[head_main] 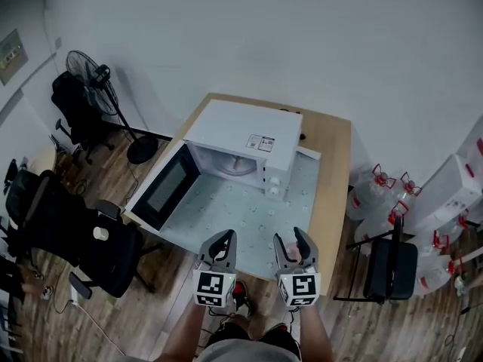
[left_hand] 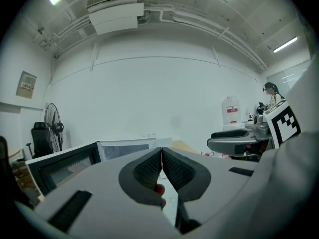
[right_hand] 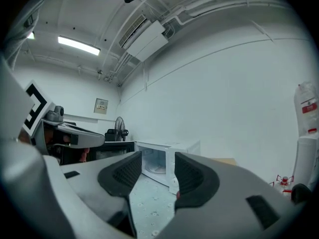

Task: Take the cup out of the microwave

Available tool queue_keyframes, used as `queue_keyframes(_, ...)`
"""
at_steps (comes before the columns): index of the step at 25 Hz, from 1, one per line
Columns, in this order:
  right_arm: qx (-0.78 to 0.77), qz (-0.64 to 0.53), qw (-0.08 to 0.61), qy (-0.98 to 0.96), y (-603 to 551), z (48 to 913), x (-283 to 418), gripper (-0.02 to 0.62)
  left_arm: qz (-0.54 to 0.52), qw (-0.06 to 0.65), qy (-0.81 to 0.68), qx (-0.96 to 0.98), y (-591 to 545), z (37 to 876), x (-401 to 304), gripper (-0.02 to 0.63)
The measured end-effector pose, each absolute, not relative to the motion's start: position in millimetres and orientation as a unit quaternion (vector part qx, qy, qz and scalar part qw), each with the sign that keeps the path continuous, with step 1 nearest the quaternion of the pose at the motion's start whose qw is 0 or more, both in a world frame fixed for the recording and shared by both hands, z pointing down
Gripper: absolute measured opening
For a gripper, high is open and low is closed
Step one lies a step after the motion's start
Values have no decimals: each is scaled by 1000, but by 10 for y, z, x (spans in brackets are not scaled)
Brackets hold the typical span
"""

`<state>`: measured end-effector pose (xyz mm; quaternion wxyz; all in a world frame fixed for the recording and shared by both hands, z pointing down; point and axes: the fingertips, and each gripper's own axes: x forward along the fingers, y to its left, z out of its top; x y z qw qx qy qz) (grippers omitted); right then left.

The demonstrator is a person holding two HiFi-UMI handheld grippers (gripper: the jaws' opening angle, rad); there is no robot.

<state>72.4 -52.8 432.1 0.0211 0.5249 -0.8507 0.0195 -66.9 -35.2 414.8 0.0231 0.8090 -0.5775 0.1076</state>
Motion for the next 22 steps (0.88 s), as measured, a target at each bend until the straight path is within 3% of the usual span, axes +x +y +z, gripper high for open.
queue_keyframes(13,487,12,29,-873,-456,4192,316,49,104,21,-603,791,-255,4024,-899,23)
queue_keyframes(22,472,13,27,-881,-442,4160,215,18,106,25,-611,784,-187,4038,-952,23)
